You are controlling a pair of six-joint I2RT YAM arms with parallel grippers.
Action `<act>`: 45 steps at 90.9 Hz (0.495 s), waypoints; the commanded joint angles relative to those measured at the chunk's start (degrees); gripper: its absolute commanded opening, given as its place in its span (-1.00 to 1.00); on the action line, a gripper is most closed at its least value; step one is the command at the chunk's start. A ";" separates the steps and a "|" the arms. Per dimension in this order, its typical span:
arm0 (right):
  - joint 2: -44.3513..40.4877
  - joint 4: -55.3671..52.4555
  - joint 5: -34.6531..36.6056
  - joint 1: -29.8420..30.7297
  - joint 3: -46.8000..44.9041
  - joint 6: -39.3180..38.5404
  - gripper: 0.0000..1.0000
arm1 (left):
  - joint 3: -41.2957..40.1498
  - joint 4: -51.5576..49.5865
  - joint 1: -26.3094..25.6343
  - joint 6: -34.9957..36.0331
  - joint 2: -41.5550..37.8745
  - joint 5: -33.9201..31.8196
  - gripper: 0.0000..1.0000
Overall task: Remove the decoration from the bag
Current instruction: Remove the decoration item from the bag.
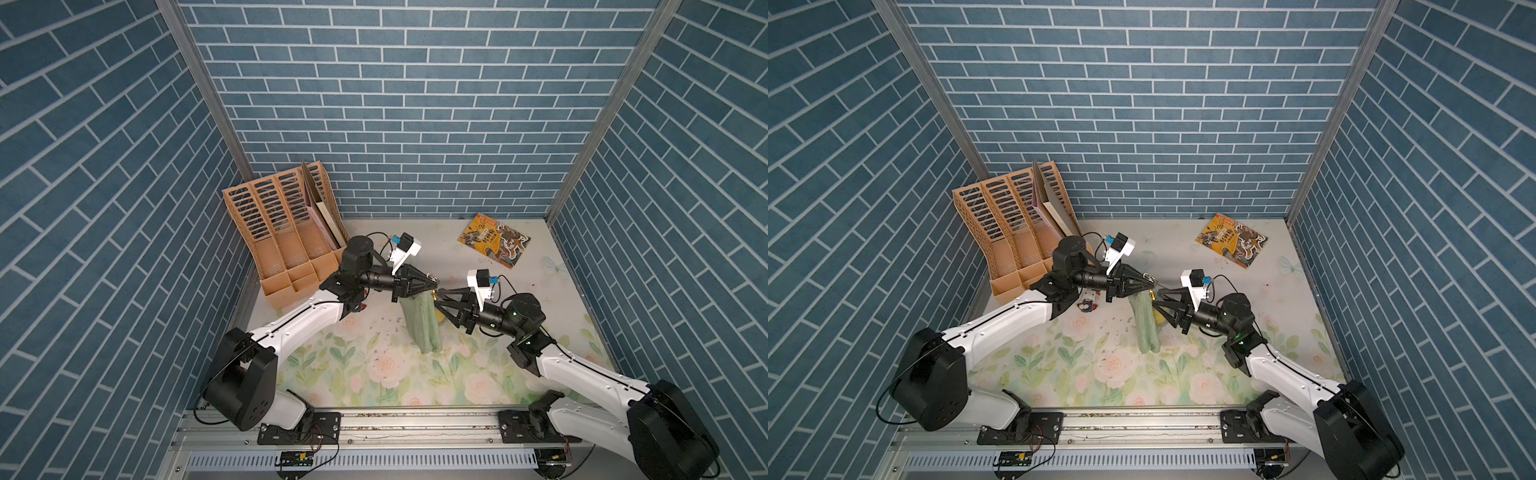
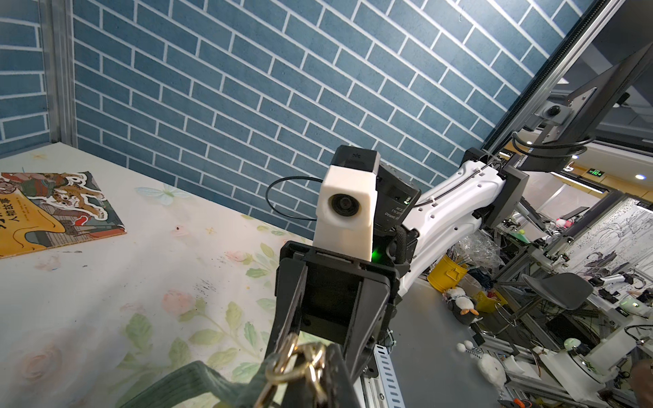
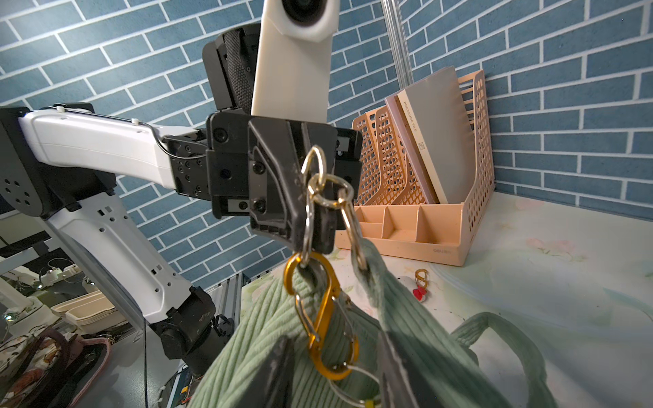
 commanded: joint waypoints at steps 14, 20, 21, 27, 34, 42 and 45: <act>2.90 7.12 -1.98 0.26 2.84 5.05 -0.20 | 0.80 2.71 -0.36 0.23 -0.98 2.24 -1.00; 3.61 8.79 -2.18 0.24 2.98 6.63 -0.27 | 0.75 2.50 -0.38 0.45 -0.96 2.20 -1.00; 3.70 9.06 -2.25 0.24 2.97 6.87 -0.28 | 0.75 2.42 -0.41 0.62 -0.93 2.17 -1.00; 4.18 10.07 -2.40 0.29 2.87 7.79 -0.35 | 1.15 0.54 -0.43 2.28 -1.06 1.65 -1.00; 4.31 10.70 -2.21 0.32 2.51 8.65 -0.41 | 1.56 -0.86 -0.44 3.29 -1.08 1.39 -1.00; 4.51 10.96 -1.87 0.43 2.14 9.23 -0.47 | 1.72 -1.52 -0.43 3.68 -1.00 1.21 -1.00; 4.52 10.97 -1.76 0.56 2.10 9.42 -0.49 | 1.72 -1.57 -0.40 3.72 -0.97 1.18 -1.00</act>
